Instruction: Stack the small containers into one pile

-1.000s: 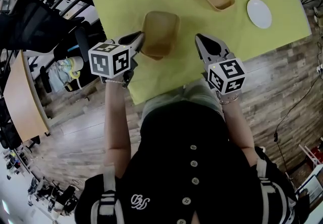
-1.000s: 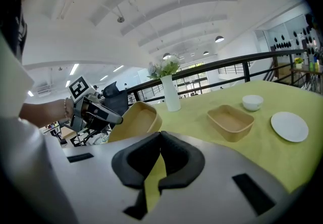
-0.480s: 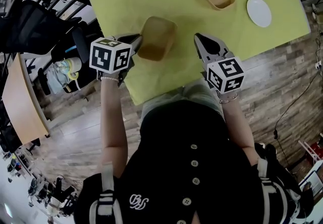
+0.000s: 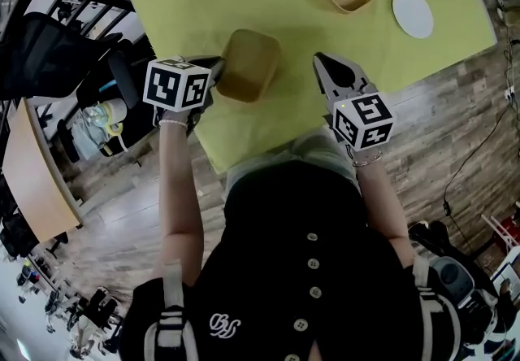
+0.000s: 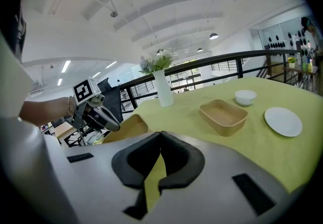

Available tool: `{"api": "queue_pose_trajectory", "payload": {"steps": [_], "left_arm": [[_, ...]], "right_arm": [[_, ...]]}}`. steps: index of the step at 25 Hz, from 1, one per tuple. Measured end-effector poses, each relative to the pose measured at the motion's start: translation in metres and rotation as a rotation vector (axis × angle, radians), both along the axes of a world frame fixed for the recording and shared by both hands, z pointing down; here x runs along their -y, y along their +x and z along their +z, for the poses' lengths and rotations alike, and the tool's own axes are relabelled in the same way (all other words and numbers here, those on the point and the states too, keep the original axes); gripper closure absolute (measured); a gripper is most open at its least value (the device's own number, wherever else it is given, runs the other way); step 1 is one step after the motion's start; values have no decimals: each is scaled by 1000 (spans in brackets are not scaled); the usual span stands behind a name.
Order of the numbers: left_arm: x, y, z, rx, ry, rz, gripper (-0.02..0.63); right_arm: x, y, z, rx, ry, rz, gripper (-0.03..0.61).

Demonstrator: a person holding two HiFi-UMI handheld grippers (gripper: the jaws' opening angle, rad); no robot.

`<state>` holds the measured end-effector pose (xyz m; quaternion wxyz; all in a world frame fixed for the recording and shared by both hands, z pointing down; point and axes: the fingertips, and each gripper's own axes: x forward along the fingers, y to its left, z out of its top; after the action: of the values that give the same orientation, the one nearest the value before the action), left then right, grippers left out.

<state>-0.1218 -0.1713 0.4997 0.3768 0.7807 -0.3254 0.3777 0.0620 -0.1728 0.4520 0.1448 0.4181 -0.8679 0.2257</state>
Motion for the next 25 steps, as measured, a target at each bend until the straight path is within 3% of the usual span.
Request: {"api": "queue_pose_trajectory", "payload": {"steps": [21, 25], "left_arm": [[7, -1, 24, 75, -6, -13, 581], [4, 4, 25, 78, -12, 9, 522]], "right_arm": [[8, -8, 14, -14, -34, -6, 578], [9, -8, 15, -12, -37, -6, 578]]}}
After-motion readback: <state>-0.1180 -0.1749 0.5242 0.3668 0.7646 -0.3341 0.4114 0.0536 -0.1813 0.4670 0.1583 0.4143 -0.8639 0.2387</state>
